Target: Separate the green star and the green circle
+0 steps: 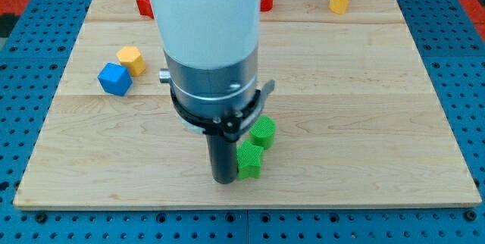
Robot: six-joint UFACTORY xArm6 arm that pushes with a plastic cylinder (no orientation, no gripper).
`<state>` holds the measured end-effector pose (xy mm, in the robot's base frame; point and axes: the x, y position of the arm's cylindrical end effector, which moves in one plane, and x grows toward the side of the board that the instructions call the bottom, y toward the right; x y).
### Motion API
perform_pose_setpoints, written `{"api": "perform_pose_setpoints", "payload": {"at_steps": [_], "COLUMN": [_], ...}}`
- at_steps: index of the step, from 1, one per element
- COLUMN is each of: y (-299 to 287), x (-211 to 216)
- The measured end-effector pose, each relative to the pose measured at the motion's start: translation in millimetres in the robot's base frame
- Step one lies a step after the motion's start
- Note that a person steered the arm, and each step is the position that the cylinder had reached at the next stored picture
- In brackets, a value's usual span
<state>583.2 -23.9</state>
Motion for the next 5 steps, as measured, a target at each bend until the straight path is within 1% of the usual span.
{"api": "perform_pose_setpoints", "payload": {"at_steps": [2, 3, 4, 5], "y": [68, 96, 112, 113], "x": [-46, -82, -111, -115]}}
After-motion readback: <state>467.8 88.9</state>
